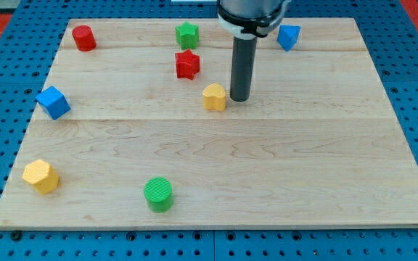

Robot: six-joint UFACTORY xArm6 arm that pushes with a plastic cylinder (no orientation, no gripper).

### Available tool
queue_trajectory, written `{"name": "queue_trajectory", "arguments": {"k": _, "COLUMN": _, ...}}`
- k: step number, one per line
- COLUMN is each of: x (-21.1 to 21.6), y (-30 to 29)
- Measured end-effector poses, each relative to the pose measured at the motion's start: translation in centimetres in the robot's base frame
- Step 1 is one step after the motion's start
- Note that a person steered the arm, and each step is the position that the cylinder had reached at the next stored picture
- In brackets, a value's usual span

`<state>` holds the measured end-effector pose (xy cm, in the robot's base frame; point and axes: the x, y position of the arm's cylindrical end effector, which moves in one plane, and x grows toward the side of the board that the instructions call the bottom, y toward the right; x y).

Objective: Push the blue cube slightly downwards

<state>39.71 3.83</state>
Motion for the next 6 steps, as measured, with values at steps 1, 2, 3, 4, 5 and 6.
{"name": "queue_trajectory", "arguments": {"k": 1, "x": 0.9, "y": -3.9}}
{"name": "queue_trajectory", "arguments": {"k": 2, "x": 0.7, "y": -4.9}}
{"name": "queue_trajectory", "arguments": {"k": 3, "x": -3.8, "y": -4.6}}
{"name": "queue_trajectory", "arguments": {"k": 4, "x": -3.9, "y": -14.5}}
{"name": "queue_trajectory", "arguments": {"k": 5, "x": -3.9, "y": -23.5}}
{"name": "queue_trajectory", "arguments": {"k": 6, "x": -2.1, "y": -29.2}}
